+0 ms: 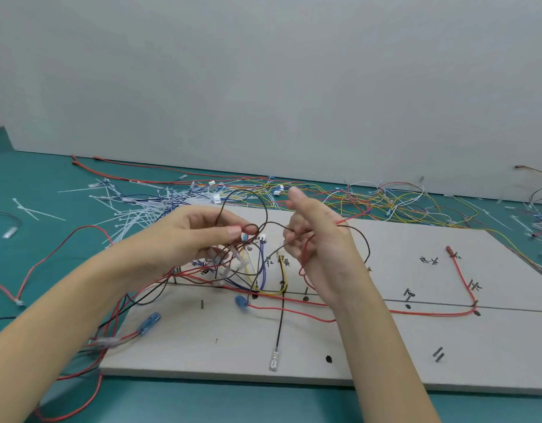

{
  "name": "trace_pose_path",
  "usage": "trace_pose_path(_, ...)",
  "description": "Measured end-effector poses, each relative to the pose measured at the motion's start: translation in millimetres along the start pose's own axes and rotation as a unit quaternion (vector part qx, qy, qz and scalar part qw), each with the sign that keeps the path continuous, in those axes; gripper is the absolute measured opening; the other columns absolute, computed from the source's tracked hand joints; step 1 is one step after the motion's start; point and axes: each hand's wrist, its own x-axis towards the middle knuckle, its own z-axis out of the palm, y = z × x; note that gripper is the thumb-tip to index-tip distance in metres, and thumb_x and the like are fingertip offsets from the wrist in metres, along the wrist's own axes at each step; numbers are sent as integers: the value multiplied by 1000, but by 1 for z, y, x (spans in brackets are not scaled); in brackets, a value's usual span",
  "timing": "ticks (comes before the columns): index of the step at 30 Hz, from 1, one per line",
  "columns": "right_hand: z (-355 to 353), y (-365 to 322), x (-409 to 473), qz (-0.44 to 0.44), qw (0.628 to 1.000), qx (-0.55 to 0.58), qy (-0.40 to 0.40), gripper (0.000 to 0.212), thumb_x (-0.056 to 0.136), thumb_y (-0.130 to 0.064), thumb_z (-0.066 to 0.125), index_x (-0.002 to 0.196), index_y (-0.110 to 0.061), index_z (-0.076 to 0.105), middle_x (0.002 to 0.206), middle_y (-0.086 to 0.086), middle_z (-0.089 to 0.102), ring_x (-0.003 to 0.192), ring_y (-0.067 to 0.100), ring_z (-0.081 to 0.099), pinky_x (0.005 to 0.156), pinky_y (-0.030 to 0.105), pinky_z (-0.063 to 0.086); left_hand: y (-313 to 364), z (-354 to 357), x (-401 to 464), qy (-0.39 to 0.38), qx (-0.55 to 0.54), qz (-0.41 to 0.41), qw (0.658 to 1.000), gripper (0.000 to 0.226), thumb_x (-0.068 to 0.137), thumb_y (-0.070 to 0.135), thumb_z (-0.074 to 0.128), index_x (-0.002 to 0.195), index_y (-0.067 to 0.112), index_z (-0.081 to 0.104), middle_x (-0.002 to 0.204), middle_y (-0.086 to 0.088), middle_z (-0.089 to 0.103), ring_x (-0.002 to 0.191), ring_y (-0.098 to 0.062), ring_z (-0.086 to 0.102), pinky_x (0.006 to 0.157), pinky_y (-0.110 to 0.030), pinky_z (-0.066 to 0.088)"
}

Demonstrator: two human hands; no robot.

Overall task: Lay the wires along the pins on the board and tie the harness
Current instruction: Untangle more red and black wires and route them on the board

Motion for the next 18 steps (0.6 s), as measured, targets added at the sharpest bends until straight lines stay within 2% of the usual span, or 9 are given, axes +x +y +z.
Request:
trace_pose_path(2, 3, 3, -2, -29, 995, -86, -32, 17, 68, -29, 81, 74, -18, 69, 53, -4, 46, 44, 10, 41, 41, 19, 30, 0, 0, 1, 23, -26, 3, 999, 19, 74, 31, 67, 84, 22, 79, 88, -2, 74, 74, -9, 65, 66, -22, 52)
trace_pose_path(5, 9, 9, -4, -52, 983, -171, -53, 6, 76, -16, 80, 75, -18, 74, 54, 8, 40, 39, 12, 35, 40, 18, 28, -1, -1, 3, 46, -23, 13, 999, 23, 71, 40, 70, 83, 23, 79, 79, -2, 72, 72, -10, 66, 65, -23, 52)
trace_pose_path(9, 8, 12, -3, -67, 981, -181, -19, 15, 85, -8, 71, 71, -11, 67, 50, 5, 40, 38, 11, 35, 38, 16, 28, -5, 1, 5, 56, -17, 11, 998, 31, 79, 45, 55, 80, 24, 78, 82, -3, 74, 73, -10, 67, 67, -25, 50)
trace_pose_path(11, 7, 13, -1, -74, 979, -191, -5, 21, 88, -9, 68, 69, -11, 60, 46, -3, 41, 36, 10, 37, 38, 16, 29, -5, 2, 6, 54, -10, 9, 998, 34, 82, 46, 52, 80, 24, 78, 85, -4, 75, 78, -10, 68, 71, -28, 50)
trace_pose_path(14, 5, 14, 0, -74, 977, -197, 22, 24, 90, -11, 66, 70, -9, 54, 45, -6, 41, 37, 9, 36, 41, 16, 31, -4, 1, 5, 79, -14, 1, 997, 36, 81, 48, 52, 79, 22, 78, 85, -4, 75, 81, -10, 69, 76, -34, 52)
trace_pose_path(16, 3, 14, 1, -80, 973, -213, 47, 26, 91, -12, 66, 68, -10, 52, 46, -6, 41, 41, 10, 36, 43, 17, 32, -2, 2, 4, 108, 19, 7, 994, 37, 84, 47, 50, 79, 22, 77, 89, -1, 75, 85, -9, 69, 72, -28, 56)
trace_pose_path(18, 2, 15, 2, -91, 965, -238, 66, 28, 91, -14, 65, 67, -12, 52, 50, -1, 40, 46, 13, 35, 46, 20, 32, -1, 2, 2, 156, 121, 30, 980, 39, 85, 50, 47, 81, 22, 75, 88, 4, 73, 89, -9, 66, 70, -30, 57)
